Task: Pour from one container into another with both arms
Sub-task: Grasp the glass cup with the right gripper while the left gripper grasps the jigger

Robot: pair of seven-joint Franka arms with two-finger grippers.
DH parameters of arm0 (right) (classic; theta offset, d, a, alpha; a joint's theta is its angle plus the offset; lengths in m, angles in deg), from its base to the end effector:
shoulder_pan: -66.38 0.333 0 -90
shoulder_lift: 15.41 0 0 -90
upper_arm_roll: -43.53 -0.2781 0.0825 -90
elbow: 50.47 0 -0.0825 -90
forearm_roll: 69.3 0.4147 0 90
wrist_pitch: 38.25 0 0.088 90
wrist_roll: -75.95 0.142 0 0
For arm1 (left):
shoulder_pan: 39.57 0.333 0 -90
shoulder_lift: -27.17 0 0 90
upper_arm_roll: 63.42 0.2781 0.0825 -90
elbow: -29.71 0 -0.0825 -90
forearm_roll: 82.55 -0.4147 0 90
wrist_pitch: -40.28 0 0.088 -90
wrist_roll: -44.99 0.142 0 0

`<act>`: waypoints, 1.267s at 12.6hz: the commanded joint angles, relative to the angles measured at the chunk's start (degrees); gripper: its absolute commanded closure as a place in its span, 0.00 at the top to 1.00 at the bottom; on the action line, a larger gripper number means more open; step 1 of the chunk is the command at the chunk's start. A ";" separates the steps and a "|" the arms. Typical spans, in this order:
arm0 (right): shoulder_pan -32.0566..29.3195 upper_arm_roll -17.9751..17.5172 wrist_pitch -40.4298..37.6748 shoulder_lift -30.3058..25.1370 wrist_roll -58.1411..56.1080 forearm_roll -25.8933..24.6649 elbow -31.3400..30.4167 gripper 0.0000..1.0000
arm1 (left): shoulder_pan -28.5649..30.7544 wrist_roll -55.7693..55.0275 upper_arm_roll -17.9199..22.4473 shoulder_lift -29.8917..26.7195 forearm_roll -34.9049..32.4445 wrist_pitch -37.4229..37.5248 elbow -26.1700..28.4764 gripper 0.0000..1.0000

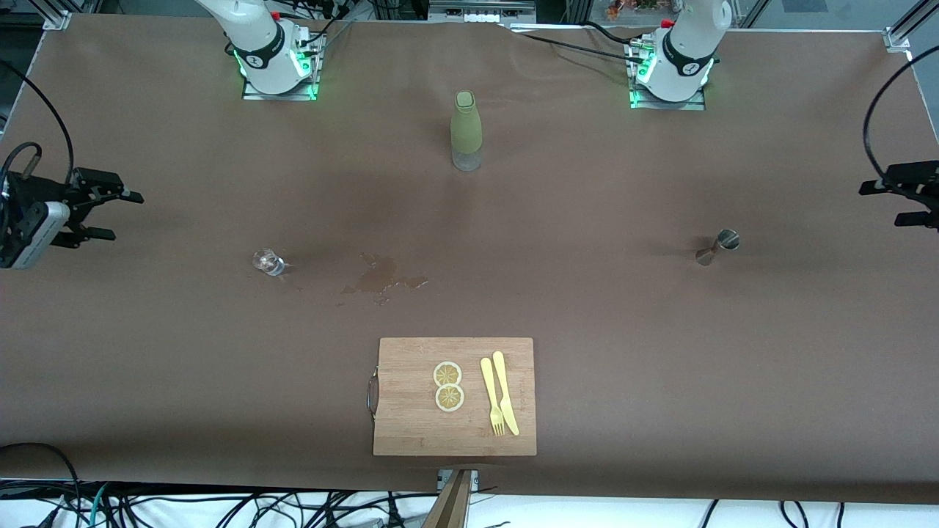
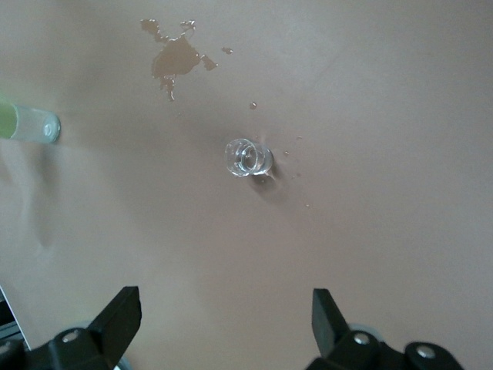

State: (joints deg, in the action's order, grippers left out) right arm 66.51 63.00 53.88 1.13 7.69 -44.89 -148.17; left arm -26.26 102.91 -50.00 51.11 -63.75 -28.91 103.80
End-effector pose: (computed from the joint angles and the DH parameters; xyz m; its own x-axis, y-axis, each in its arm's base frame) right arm 0.5903 -0.1380 0.3317 0.7442 0.6538 0.1366 0.6360 -0.6312 -0.4439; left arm 0.5850 0.2124 0.4202 0.8275 -0.5591 -0.0521 -0.4577 -0.7253 0.5142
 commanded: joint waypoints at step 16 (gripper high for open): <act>-2.94 1.10 -4.40 32.50 -80.09 47.30 -1.70 0.99 | 3.57 101.49 12.16 31.68 41.73 2.93 18.01 1.00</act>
State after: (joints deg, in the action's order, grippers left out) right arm 63.65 64.40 51.81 32.49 -68.70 0.14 -149.57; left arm -22.44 194.39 -38.02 80.96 -25.07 -24.89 121.50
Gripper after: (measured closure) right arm 0.009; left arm 0.000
